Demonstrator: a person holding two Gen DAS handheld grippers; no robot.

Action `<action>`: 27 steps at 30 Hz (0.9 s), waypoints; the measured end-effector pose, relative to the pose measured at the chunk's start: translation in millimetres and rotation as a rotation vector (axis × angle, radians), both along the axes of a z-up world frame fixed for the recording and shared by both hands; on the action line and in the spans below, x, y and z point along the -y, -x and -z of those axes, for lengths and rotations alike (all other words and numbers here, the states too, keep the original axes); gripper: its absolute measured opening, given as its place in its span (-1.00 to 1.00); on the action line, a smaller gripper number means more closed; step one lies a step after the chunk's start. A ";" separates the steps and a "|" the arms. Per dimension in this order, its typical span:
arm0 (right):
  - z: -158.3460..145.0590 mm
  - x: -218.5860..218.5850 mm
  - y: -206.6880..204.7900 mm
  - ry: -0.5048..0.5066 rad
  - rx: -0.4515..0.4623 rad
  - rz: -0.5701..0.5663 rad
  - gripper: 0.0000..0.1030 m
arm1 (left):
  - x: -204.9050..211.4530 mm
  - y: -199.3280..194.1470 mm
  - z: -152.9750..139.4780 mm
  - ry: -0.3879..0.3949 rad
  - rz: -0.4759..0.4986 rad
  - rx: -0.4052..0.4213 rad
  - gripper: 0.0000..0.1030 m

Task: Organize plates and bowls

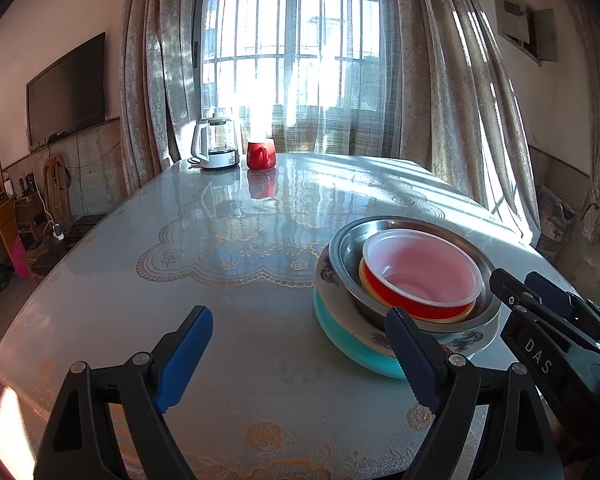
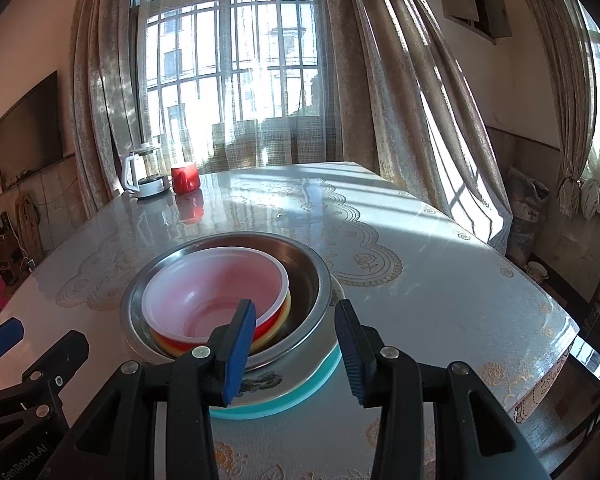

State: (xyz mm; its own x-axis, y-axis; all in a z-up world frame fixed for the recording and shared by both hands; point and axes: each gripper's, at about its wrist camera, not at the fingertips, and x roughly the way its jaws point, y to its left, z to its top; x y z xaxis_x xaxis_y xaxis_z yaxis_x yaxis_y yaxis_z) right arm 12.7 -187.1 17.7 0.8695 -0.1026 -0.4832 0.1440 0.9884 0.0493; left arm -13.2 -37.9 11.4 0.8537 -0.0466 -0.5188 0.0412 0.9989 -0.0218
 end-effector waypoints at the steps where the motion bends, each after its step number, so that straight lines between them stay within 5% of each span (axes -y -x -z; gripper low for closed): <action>1: 0.5 -0.3 0.3 0.000 -0.001 -0.001 -0.19 | -0.2 0.0 -0.3 0.000 0.001 0.001 0.72; 27: 2.7 -0.9 -0.9 -0.007 -0.003 -0.004 -0.19 | -1.4 0.2 -0.8 0.001 0.007 0.002 0.72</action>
State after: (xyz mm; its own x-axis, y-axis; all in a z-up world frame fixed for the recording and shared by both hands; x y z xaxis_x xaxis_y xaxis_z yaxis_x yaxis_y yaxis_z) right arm 13.6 -186.2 15.0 0.8684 -0.0957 -0.4865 0.1404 0.9885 0.0561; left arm -13.4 -36.5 12.2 0.8543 -0.0527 -0.5171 0.0479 0.9986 -0.0226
